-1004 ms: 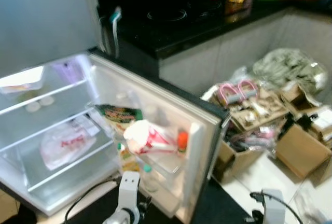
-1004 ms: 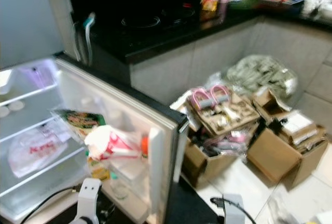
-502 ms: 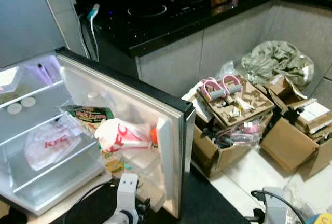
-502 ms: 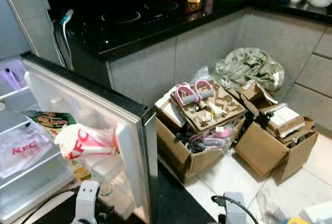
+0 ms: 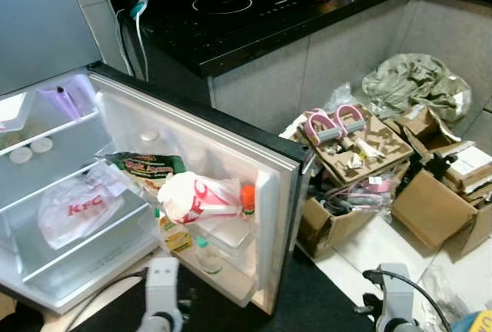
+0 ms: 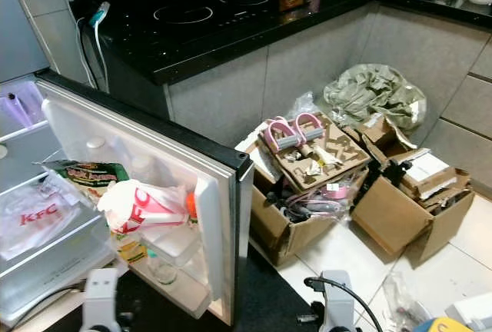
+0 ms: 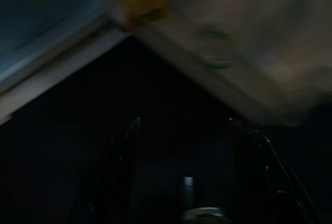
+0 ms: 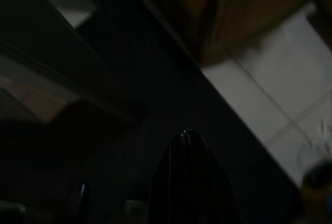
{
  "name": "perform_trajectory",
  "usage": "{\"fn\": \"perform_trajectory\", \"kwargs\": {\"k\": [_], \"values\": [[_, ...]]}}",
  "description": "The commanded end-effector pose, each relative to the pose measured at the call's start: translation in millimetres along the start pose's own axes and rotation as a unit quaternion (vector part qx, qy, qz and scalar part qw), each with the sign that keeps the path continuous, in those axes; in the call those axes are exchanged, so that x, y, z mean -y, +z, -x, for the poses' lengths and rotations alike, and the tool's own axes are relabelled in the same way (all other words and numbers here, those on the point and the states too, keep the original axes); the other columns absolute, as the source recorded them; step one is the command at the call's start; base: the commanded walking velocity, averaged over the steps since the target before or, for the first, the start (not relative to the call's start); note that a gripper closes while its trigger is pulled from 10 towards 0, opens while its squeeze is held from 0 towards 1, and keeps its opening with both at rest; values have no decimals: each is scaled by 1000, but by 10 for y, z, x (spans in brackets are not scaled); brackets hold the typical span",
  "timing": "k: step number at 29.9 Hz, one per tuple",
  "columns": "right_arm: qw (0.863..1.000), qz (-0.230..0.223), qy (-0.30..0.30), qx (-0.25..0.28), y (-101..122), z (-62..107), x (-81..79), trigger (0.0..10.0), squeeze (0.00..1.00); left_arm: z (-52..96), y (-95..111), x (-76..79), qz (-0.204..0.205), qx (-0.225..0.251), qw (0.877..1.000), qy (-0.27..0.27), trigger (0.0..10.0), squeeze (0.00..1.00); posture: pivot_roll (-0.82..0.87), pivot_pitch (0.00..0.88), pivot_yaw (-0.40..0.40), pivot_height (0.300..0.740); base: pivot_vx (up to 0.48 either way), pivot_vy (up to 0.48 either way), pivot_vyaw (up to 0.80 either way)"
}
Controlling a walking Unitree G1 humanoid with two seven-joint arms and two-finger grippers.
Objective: Restocking fridge
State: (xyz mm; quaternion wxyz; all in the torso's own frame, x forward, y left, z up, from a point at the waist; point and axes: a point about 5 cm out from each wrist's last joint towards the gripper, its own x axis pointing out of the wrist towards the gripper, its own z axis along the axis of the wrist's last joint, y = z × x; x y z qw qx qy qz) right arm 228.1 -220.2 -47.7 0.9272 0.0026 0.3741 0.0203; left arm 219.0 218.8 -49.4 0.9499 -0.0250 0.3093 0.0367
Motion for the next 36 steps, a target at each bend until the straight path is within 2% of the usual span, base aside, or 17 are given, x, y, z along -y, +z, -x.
{"fn": "perform_trajectory", "kwargs": {"k": [1,6,7,8,9,11,12,13,19,22,26,29,31,33,34,35,36], "values": [[999,17,-31,24,248,-37,85,10000,0,43,-82,-91,1,-17,1000,12,10000,0,-104,89,42,740,0,0,0],[996,29,-55,64,701,-102,92,10000,0,57,-114,-102,-5,-25,1000,3,10000,0,-104,88,48,740,0,0,0],[995,19,-45,85,883,-121,48,3961,0,63,-129,-108,-7,-29,1000,2,10000,0,-103,88,48,740,0,0,0],[995,19,-45,85,883,-121,48,3961,0,63,-129,-108,-7,-29,1000,2,10000,0,-103,88,48,740,0,0,0],[994,15,-31,103,1056,-135,-13,0,0,77,-164,-115,-11,-35,999,2,10000,0,-100,87,45,740,0,0,0],[993,17,-19,117,1196,-143,-75,0,0,91,-198,-123,-14,-42,999,4,10000,0,-100,87,45,740,0,0,0],[992,28,-13,126,1307,-150,-138,3451,0,107,-234,-135,-16,-48,999,5,10000,0,-97,87,41,740,0,0,0],[990,43,-12,131,1388,-155,-190,10000,0,122,-266,-148,-18,-54,998,8,10000,0,-94,88,38,740,0,0,0],[987,85,-44,129,1528,-169,-285,10000,0,171,-362,-188,-23,-74,997,12,10000,0,-93,89,35,740,0,0,0],[987,59,-45,139,1644,-172,-385,10000,0,202,-423,-210,-25,-86,996,15,10000,0,-92,87,32,740,0,0,0],[987,25,11,156,1769,-174,-617,10000,0,221,-463,-217,-24,-95,995,17,10000,0,-92,87,32,740,0,0,0],[981,9,98,164,1816,-165,-858,10000,0,235,-494,-220,-24,-102,994,20,10000,0,-94,85,34,740,0,0,0],[961,6,221,168,1839,-117,-1135,10000,0,267,-544,-275,-10,-114,993,41,10000,0,-94,84,34,740,0,0,0],[923,15,347,166,1810,-27,-1347,10000,0,306,-587,-350,9,-122,990,63,10000,0,-92,81,33,740,0,0,0],[908,21,385,165,1793,12,-1402,10000,0,319,-599,-375,14,-125,990,70,10000,0,-92,81,33,740,0,0,0],[908,21,385,165,1793,12,-1402,10000,0,319,-599,-375,14,-125,990,70,10000,0,-92,81,33,740,0,0,0],[887,23,432,162,1763,73,-1452,10000,0,340,-614,-421,25,-127,988,82,10000,0,-91,79,33,740,0,0,0]]}}
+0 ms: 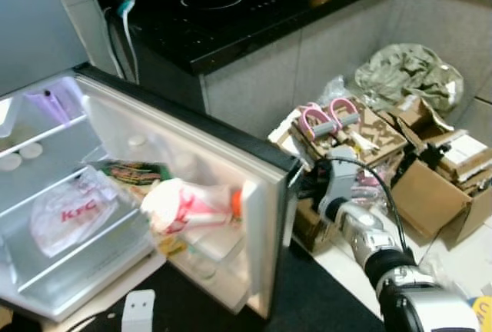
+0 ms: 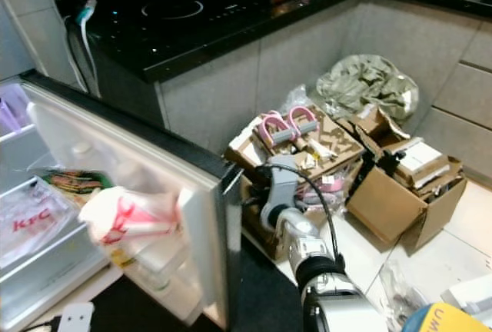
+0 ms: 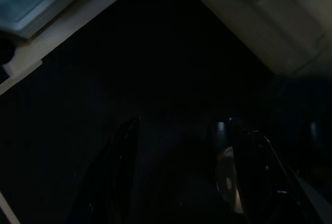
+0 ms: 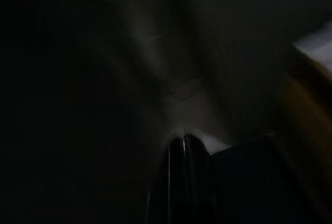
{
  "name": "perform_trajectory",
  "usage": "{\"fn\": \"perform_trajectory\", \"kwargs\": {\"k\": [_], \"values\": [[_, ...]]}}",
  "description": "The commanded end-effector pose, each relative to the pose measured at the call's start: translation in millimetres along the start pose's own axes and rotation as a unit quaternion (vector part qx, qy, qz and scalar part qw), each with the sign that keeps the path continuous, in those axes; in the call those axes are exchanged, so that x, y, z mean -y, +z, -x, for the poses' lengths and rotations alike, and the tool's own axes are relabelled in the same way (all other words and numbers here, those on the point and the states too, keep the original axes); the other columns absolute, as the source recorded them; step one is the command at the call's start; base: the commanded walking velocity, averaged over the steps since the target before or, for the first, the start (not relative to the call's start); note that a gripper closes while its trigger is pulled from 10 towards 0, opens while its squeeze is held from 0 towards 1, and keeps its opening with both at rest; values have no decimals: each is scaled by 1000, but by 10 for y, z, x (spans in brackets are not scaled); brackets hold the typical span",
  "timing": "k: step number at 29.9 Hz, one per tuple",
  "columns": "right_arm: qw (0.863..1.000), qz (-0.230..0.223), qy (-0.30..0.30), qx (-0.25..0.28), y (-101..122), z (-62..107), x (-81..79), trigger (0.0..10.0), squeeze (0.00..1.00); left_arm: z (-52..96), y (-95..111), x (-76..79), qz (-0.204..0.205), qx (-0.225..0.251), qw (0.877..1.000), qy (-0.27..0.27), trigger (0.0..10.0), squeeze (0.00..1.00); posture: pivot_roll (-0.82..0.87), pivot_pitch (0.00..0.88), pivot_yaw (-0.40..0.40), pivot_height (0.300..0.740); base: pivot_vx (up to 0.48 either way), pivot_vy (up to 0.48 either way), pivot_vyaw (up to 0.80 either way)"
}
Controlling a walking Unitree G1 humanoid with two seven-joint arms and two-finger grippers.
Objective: Restocking fridge
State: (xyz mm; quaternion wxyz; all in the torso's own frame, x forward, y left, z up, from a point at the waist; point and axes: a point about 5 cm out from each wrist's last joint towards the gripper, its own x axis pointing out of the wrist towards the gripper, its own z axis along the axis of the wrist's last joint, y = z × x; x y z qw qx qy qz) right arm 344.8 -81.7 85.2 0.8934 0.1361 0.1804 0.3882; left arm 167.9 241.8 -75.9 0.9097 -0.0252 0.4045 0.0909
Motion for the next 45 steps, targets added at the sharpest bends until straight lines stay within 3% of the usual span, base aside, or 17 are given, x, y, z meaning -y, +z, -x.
{"fn": "perform_trajectory", "kwargs": {"k": [1,4,8,10,11,13,20,21,22,24,25,26,28,34,40,42,45], "values": [[995,-15,94,-1,-18,6,-175,10000,0,72,-151,-219,28,-30,998,44,10000,0,-91,78,34,740,0,0,0],[977,-78,196,28,36,137,-356,10000,0,117,-198,-381,68,-39,993,88,10000,0,-93,78,35,740,0,0,0],[980,-97,165,51,-7,214,-257,10000,0,162,-234,-524,96,-46,986,127,10000,0,-96,79,36,740,0,0,0],[995,-89,31,28,-241,277,68,10000,0,199,-251,-635,123,-46,979,158,10000,0,-92,79,34,740,0,0,0],[995,-89,31,28,-241,277,68,10000,0,199,-251,-635,123,-46,979,158,10000,0,-92,79,34,740,0,0,0],[980,-90,-161,-70,-881,698,451,10000,0,317,-351,-848,186,-37,958,217,10000,0,-84,82,26,740,0,0,0],[956,-86,-241,-146,-1305,1052,510,10000,0,406,-455,-956,230,-36,940,248,10000,0,-84,82,26,740,0,0,0],[956,-86,-241,-146,-1305,1052,510,10000,0,406,-455,-956,230,-36,940,248,10000,0,-84,82,26,740,0,0,0],[932,-87,-302,-182,-1499,1268,553,10000,0,423,-487,-961,225,-41,942,245,10000,0,-85,89,31,740,0,0,0],[932,-87,-302,-182,-1499,1268,553,10000,0,423,-487,-961,225,-41,942,245,10000,0,-85,89,31,740,0,0,0],[906,-94,-358,-204,-1650,1473,586,10000,0,425,-506,-947,214,-47,947,236,10000,0,-85,89,32,740,0,0,0],[906,-94,-358,-204,-1650,1473,586,10000,0,425,-506,-947,214,-47,947,236,10000,0,-85,89,32,740,0,0,0],[865,-111,-426,-242,-1914,1796,580,10000,0,417,-515,-918,201,-52,952,226,10000,0,-85,89,32,740,0,0,0],[862,-99,-421,-263,-2081,1888,494,10000,0,383,-483,-875,202,-50,953,219,10000,0,-91,93,49,740,0,0,408],[868,-93,-407,-270,-2153,1836,414,10000,0,294,-418,-707,119,-60,977,163,10000,0,-88,93,52,740,0,0,800],[866,-90,-409,-273,-2164,1821,399,10000,0,228,-386,-530,66,-62,990,110,10000,0,-82,92,53,740,0,0,800],[863,-86,-414,-278,-2173,1809,388,10000,0,187,-346,-436,71,-56,991,94,10000,0,-78,92,54,740,0,0,800]]}}
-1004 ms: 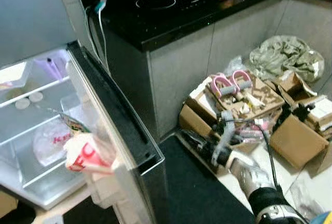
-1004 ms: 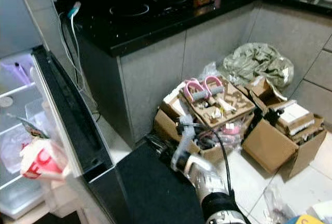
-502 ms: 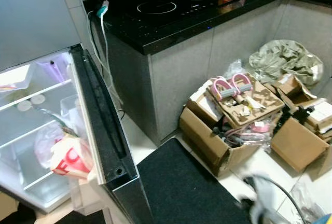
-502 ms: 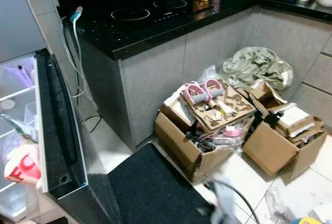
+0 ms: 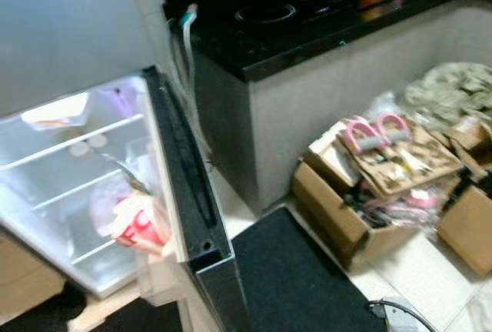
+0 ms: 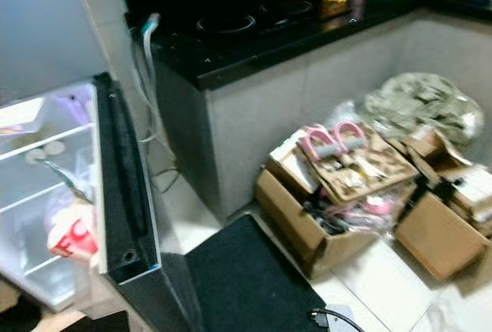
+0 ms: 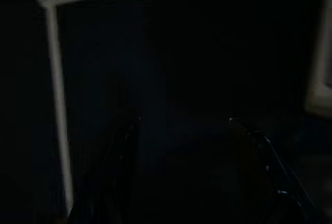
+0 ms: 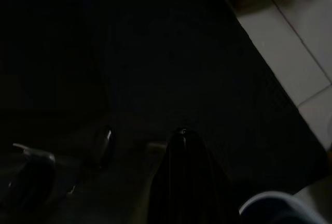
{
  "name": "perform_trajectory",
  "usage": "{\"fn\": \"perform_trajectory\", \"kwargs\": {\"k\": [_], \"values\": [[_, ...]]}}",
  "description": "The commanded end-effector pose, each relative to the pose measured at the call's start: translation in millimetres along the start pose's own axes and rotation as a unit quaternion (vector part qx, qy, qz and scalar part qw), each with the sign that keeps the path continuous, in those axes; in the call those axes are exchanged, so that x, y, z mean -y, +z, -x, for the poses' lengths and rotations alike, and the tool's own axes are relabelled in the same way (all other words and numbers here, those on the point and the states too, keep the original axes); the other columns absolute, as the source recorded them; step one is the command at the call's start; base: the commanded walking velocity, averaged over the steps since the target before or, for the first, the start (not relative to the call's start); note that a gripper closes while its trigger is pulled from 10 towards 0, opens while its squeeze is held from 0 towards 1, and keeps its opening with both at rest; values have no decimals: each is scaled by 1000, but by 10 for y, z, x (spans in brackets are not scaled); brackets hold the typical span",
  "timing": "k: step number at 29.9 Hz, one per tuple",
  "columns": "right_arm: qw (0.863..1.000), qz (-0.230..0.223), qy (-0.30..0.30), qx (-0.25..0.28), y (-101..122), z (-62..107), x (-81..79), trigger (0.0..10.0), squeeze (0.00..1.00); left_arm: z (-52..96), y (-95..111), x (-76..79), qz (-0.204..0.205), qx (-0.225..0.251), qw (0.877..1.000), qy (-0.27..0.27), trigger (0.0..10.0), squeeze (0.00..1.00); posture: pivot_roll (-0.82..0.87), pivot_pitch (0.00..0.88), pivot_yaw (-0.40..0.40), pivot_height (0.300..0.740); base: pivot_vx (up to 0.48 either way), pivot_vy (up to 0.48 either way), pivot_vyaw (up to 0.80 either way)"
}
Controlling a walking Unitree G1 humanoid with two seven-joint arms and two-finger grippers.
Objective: Restocking fridge
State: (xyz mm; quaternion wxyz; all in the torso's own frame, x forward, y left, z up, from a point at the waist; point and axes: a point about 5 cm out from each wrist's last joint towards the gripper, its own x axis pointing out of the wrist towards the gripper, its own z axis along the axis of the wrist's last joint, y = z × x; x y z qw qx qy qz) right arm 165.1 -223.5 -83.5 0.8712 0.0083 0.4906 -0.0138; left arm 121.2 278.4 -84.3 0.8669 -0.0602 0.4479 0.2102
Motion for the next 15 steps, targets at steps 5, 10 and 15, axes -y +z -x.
{"fn": "perform_trajectory", "kwargs": {"k": [5,10,15], "values": [[1000,-7,-12,-1,-42,-7,-43,10000,0,-65,220,187,-6,21,1000,-13,10000,0,-82,92,61,740,0,0,800],[1000,-7,-17,0,-44,-4,-18,10000,0,-84,315,236,-8,31,999,-16,10000,0,-87,91,66,740,0,0,800],[1000,-8,-21,0,-54,3,4,10000,0,-79,311,262,-13,37,999,-25,10000,0,-87,92,66,740,0,0,800]]}}
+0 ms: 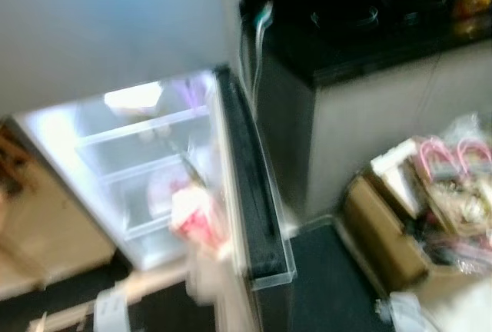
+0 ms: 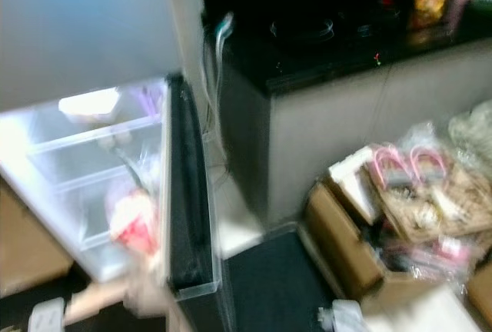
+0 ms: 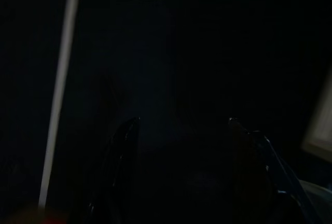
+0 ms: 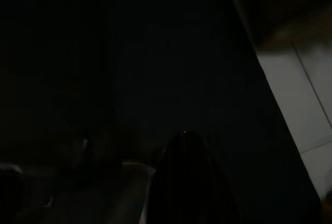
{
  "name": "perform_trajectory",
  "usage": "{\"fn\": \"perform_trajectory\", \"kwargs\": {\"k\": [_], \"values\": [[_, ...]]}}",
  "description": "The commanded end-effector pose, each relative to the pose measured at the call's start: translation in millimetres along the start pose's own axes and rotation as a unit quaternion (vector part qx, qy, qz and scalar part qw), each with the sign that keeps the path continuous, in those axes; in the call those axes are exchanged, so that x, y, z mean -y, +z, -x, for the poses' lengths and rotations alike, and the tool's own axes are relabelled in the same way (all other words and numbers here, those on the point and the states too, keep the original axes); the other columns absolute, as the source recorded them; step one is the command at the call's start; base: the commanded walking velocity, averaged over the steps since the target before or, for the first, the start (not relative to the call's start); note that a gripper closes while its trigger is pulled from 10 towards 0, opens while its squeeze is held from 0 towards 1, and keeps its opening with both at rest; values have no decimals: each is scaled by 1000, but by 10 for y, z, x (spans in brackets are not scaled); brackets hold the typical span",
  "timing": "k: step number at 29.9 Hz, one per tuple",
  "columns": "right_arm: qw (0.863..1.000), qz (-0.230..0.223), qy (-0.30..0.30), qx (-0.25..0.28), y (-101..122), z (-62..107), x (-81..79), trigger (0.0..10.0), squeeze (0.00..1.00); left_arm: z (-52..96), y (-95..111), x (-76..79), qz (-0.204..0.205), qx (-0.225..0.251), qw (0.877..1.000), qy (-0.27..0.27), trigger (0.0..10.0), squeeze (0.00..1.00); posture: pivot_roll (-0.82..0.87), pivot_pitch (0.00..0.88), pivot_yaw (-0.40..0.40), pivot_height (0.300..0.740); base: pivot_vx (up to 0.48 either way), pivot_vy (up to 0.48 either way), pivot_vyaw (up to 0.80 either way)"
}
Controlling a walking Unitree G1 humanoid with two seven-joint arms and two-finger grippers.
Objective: Restocking fridge
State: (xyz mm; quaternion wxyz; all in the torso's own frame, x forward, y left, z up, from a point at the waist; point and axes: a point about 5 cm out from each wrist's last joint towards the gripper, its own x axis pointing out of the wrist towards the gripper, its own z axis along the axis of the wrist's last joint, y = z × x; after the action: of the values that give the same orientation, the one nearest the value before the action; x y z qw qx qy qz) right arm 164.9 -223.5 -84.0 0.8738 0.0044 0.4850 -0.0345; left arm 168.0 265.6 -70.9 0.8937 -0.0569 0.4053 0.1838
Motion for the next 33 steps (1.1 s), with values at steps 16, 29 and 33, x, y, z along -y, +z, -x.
{"fn": "perform_trajectory", "kwargs": {"k": [16,29,33], "values": [[1000,-4,-12,-5,-53,19,79,10000,0,36,-152,95,-42,-15,998,-34,10000,0,-90,95,62,740,0,0,800],[999,-21,-44,-12,-73,40,207,10000,0,41,-162,110,-51,-16,998,-45,10000,0,-95,82,58,740,0,0,52],[998,-44,-49,8,20,36,244,10000,0,52,-190,109,-54,-16,997,-50,10000,0,-95,82,58,740,0,0,0]]}}
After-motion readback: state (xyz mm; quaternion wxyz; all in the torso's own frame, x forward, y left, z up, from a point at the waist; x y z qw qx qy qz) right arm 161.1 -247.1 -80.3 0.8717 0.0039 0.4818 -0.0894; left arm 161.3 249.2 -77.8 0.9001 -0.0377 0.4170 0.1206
